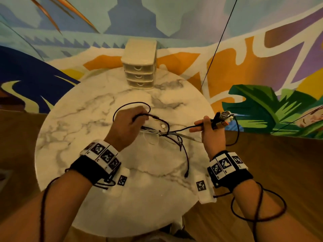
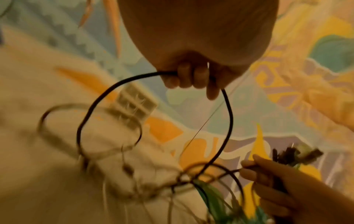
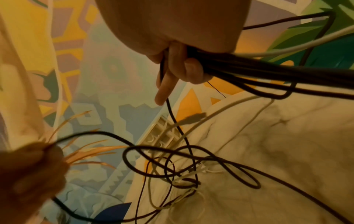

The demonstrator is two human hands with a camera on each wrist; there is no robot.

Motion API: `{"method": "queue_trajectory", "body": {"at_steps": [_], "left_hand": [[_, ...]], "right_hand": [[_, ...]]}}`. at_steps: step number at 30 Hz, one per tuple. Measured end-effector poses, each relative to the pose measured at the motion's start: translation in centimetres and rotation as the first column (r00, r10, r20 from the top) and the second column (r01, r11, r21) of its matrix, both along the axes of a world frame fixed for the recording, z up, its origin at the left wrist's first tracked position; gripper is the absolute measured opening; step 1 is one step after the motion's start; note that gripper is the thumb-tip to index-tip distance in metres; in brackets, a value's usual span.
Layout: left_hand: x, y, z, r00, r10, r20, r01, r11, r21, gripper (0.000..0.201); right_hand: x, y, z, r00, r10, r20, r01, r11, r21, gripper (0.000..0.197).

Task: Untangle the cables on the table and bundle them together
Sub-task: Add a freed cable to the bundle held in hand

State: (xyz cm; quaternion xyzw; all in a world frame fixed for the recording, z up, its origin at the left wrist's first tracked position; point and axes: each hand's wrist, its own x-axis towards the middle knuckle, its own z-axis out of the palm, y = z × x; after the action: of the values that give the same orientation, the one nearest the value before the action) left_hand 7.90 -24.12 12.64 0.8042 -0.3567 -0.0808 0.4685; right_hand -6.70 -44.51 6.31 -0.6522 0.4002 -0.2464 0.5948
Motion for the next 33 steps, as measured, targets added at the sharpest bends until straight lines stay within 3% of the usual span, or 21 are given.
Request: {"method": "queue_trajectory", "body": {"at_steps": [2, 6, 8, 10, 12, 14, 16, 17, 19, 20, 21, 22, 23, 24, 26, 27, 30, 31, 33], "left_hand": [[-0.1, -0.5, 1.6, 0.995, 0.084, 0.045, -0.077, 0.989, -0.128, 0.015], [-0.8, -1.8, 5.1, 0.993, 0.081, 0.083, -0.056, 0.963, -0.264, 0.016], [-0.1, -2.3, 6.8, 0.982, 0.167, -0.089, -0.189, 0.852, -0.489, 0.018], [1.7, -2.4, 7.5, 0.927, 0.245, -0.283, -0.369, 0.726, -0.581, 0.022], [3.2, -1.8, 5.8, 0.887, 0.353, -0.297, -0.459, 0.733, -0.501, 0.022], [4.2, -0.2, 2.1, 0.87, 0.459, -0.181, -0.493, 0.806, -0.327, 0.019], [5.3, 2.1, -2.2, 0.828, 0.552, -0.101, -0.56, 0.822, -0.104, 0.02], [5.8, 3.2, -4.0, 0.786, 0.615, -0.066, -0.614, 0.788, 0.038, 0.021], [5.6, 4.3, -5.9, 0.694, 0.712, 0.108, -0.7, 0.631, 0.334, 0.038], [4.7, 4.0, -6.1, 0.688, 0.697, 0.202, -0.712, 0.595, 0.373, 0.048], [3.4, 3.2, -6.0, 0.737, 0.63, 0.245, -0.674, 0.663, 0.326, 0.054], [1.5, 1.8, -5.2, 0.83, 0.509, 0.228, -0.554, 0.798, 0.236, 0.054], [-0.7, 0.3, -4.4, 0.931, 0.331, 0.157, -0.354, 0.923, 0.153, 0.053], [-3.3, -1.6, -3.6, 0.99, 0.115, 0.082, -0.125, 0.984, 0.125, 0.052], [-7.7, -4.9, -3.2, 0.975, -0.195, -0.108, 0.211, 0.964, 0.163, 0.046], [-9.0, -6.0, -3.9, 0.944, -0.247, -0.218, 0.286, 0.943, 0.171, 0.035], [-8.4, -5.6, -7.9, 0.826, -0.098, -0.555, 0.243, 0.95, 0.194, 0.012], [-7.0, -4.7, -9.3, 0.813, -0.019, -0.582, 0.196, 0.95, 0.242, 0.011], [-3.4, -2.9, -10.2, 0.896, 0.088, -0.436, 0.1, 0.916, 0.389, 0.013]], "right_hand": [[-0.1, 0.2, -0.2, 0.999, 0.032, -0.001, -0.032, 0.999, -0.013, 0.044], [-0.2, 0.9, -0.1, 0.988, 0.146, -0.04, -0.148, 0.988, -0.043, 0.041], [-0.3, 1.2, -0.1, 0.982, 0.177, -0.066, -0.179, 0.984, -0.024, 0.04], [-0.5, 1.2, -0.1, 0.982, 0.179, -0.059, -0.179, 0.984, 0.002, 0.04], [-0.8, 0.9, 0.1, 0.986, 0.155, -0.058, -0.154, 0.988, 0.023, 0.041], [-1.2, 0.4, 0.4, 0.992, 0.123, -0.039, -0.122, 0.992, 0.04, 0.042], [-1.6, 0.1, 1.0, 0.996, 0.092, 0.003, -0.092, 0.995, 0.045, 0.044], [-1.9, 0.0, 1.5, 0.996, 0.075, 0.041, -0.077, 0.996, 0.051, 0.044], [-2.3, 0.0, 3.1, 0.99, 0.049, 0.136, -0.06, 0.995, 0.078, 0.045], [-2.4, 0.1, 4.0, 0.984, 0.041, 0.174, -0.058, 0.994, 0.093, 0.046], [-2.3, 0.2, 4.8, 0.979, 0.04, 0.202, -0.062, 0.992, 0.106, 0.047], [-2.2, 0.3, 5.6, 0.974, 0.043, 0.223, -0.07, 0.991, 0.115, 0.047], [-2.0, 0.4, 6.3, 0.969, 0.052, 0.24, -0.084, 0.989, 0.125, 0.047], [-1.7, 0.7, 6.9, 0.965, 0.068, 0.255, -0.105, 0.985, 0.135, 0.047], [-1.4, 1.1, 8.0, 0.957, 0.103, 0.273, -0.148, 0.978, 0.146, 0.046], [-1.5, 1.3, 8.6, 0.955, 0.104, 0.277, -0.15, 0.977, 0.152, 0.046], [-2.4, 0.2, 10.1, 0.937, -0.002, 0.35, -0.059, 0.985, 0.163, 0.047], [-2.9, -0.6, 10.4, 0.922, -0.051, 0.383, -0.01, 0.987, 0.157, 0.047], [-3.9, -2.4, 10.7, 0.898, -0.138, 0.417, 0.082, 0.985, 0.149, 0.048]]}}
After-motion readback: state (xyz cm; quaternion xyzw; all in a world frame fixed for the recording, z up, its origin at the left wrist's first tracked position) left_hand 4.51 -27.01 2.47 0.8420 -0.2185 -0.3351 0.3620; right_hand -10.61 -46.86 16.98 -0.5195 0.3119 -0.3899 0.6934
